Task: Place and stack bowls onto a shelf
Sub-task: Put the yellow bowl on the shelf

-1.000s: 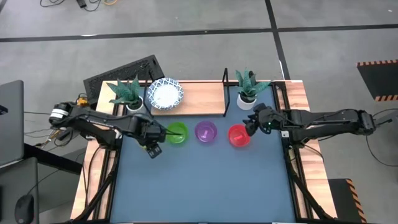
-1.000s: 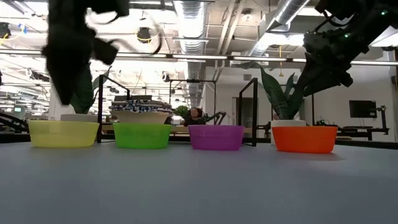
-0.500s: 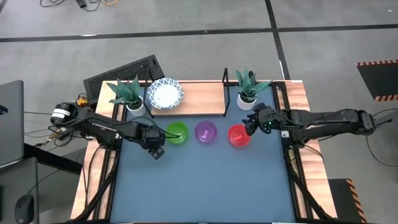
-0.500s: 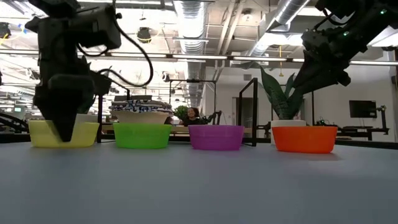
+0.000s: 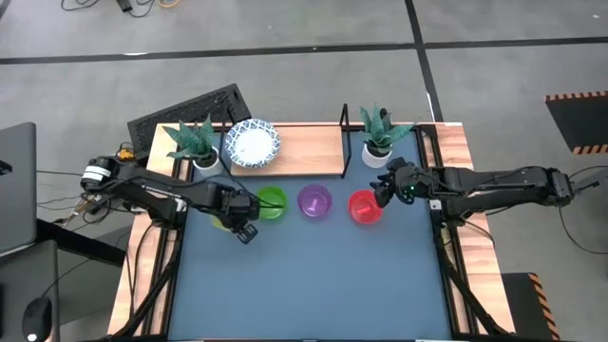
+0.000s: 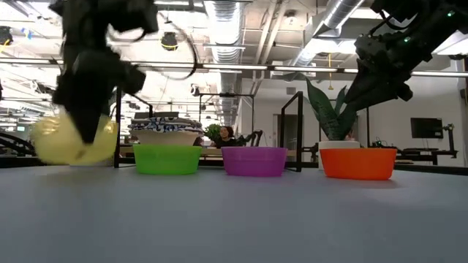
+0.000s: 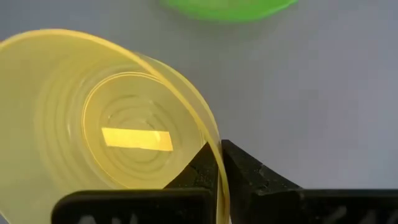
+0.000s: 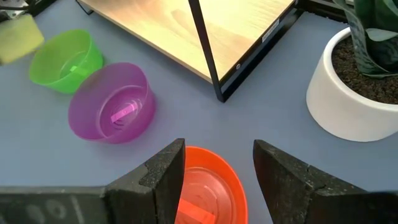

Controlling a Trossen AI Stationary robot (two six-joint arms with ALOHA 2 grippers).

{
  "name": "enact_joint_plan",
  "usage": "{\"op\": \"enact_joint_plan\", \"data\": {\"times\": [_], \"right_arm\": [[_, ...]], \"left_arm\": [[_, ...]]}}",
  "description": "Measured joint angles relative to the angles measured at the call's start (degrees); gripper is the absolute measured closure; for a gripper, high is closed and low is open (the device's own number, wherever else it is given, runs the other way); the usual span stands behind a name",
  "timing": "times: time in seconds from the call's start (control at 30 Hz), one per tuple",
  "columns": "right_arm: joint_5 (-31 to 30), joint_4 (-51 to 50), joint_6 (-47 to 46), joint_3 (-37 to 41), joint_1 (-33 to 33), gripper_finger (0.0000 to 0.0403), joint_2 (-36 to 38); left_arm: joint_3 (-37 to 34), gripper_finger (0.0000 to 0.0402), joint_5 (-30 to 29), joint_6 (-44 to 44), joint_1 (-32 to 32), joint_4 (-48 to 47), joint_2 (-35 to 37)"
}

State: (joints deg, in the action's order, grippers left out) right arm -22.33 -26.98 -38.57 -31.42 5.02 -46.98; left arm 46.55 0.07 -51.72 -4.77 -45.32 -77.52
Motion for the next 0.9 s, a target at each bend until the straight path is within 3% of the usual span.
{"op": "enact_joint_plan", "data": {"times": [0.23,0.4,0.6,0.9], "right_arm": [[0.0,0.0,0.0,0.0,0.0,0.0188,0.0],[0.0,0.0,0.2,0.0,0.0,0.0188,0.0],[0.0,0.0,0.2,0.0,0.0,0.0188,0.0],[0.0,0.0,0.0,0.0,0.0,0.0188,0.0]], "left_arm": [[15.6,0.0402,-1.2,1.5,-1.0,-5.7,0.0],[25.5,0.0401,-9.6,7.9,0.4,-6.2,-0.9],[36.6,0.0401,-14.8,26.3,6.1,-6.2,-7.9],[54.0,0.0401,-12.1,53.3,16.9,-5.9,-25.2]]}}
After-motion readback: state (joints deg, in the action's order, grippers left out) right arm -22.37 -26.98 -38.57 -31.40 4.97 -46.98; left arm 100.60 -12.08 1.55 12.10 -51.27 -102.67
